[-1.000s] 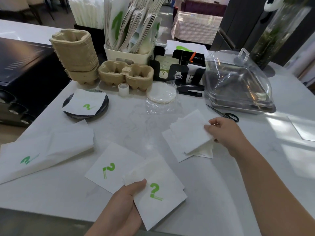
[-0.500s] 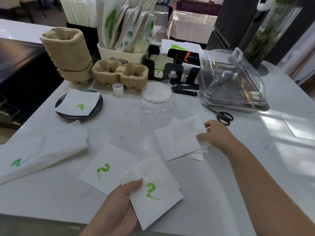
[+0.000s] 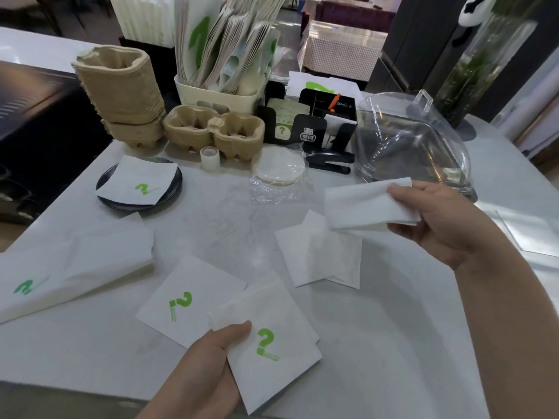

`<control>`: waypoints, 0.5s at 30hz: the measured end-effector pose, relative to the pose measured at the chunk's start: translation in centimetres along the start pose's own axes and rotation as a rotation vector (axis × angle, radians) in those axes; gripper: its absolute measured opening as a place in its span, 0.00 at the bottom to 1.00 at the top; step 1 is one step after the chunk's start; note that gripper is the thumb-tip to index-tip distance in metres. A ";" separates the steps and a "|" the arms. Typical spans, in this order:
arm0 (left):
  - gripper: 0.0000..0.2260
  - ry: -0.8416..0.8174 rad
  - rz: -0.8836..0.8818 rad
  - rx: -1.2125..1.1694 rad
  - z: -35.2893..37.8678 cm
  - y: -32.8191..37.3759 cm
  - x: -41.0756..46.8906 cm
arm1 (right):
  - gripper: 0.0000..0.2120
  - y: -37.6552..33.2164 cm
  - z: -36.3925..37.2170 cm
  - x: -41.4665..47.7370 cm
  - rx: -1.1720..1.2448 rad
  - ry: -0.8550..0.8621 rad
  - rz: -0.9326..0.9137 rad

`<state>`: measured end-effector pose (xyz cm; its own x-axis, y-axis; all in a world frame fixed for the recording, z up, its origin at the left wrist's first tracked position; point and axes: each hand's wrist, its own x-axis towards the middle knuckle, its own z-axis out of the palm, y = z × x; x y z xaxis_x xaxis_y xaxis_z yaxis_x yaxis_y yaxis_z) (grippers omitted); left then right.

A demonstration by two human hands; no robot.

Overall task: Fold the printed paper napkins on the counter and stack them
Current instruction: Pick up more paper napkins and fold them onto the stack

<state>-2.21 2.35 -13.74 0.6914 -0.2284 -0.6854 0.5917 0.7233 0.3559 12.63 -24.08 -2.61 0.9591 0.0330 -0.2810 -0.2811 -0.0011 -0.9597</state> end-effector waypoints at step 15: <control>0.12 0.100 0.056 0.047 1.4 0.1 -0.3 | 0.07 -0.6 2.3 -2.8 0.112 -0.168 0.064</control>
<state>-1.81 1.58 -12.57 0.6807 -0.1203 -0.7226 0.5732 0.7016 0.4232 9.99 -21.91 -1.25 0.9229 0.2025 -0.3274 -0.3524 0.1019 -0.9303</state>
